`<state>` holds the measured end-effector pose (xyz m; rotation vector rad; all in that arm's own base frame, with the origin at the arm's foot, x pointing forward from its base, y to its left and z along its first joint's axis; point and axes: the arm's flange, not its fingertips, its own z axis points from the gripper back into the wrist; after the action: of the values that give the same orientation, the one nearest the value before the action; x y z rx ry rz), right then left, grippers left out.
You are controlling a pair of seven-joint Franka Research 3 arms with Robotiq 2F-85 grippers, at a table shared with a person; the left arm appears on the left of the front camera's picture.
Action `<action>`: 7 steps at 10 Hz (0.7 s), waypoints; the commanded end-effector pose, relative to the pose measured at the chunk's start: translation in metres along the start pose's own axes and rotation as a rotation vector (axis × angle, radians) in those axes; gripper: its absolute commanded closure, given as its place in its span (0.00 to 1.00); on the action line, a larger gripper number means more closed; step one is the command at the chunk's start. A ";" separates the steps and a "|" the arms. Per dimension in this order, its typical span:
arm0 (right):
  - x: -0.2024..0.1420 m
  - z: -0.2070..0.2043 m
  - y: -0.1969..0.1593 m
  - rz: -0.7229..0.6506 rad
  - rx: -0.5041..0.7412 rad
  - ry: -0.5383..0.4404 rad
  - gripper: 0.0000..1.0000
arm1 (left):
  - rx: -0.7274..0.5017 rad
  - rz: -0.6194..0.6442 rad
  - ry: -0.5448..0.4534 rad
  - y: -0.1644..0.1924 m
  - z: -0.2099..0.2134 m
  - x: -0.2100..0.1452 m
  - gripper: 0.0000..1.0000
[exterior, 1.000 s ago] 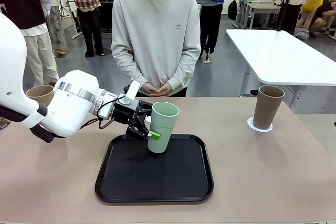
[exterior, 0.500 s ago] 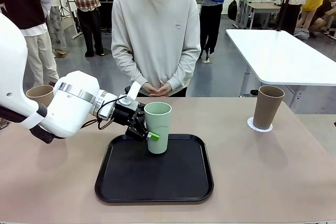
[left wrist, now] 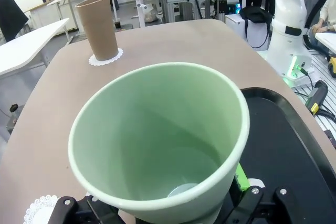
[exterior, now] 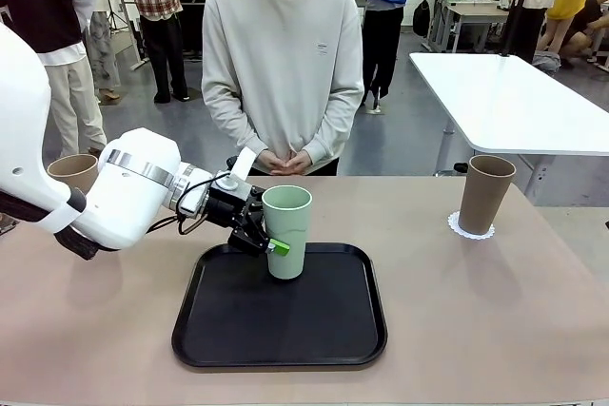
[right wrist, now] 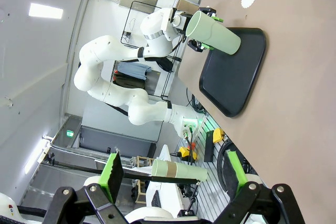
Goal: Place coasters on the table and set cups on them.
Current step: Take one Reusable plastic cup from the Flat Tray and place it on a coaster set by the human.
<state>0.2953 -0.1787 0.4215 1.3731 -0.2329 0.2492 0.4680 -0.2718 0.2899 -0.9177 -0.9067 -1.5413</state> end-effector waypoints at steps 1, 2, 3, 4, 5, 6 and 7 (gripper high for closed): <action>-0.002 -0.001 -0.001 0.004 0.009 0.000 0.00 | -0.037 -0.037 -0.014 0.003 -0.003 -0.001 0.59; -0.002 -0.001 -0.001 0.004 0.009 0.000 0.00 | -0.037 -0.042 -0.016 0.002 -0.003 0.000 0.59; -0.002 -0.001 -0.001 0.004 0.009 0.000 0.00 | -0.037 -0.046 -0.016 0.001 -0.002 0.001 1.00; -0.002 -0.001 -0.001 0.004 0.009 0.000 0.00 | -0.039 -0.049 -0.014 0.000 -0.001 0.002 0.62; -0.002 -0.001 -0.001 0.004 0.009 0.000 0.00 | -0.045 -0.056 -0.010 -0.004 0.001 0.005 1.00; -0.002 -0.001 -0.001 0.004 0.009 0.000 0.00 | -0.055 -0.065 -0.003 -0.008 0.004 0.011 1.00; -0.002 -0.001 -0.001 0.004 0.009 0.000 0.00 | -0.061 -0.074 -0.007 -0.014 0.010 0.025 1.00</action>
<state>0.2953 -0.1787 0.4215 1.3731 -0.2329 0.2492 0.4627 -0.2741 0.2991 -0.9345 -0.9107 -1.6081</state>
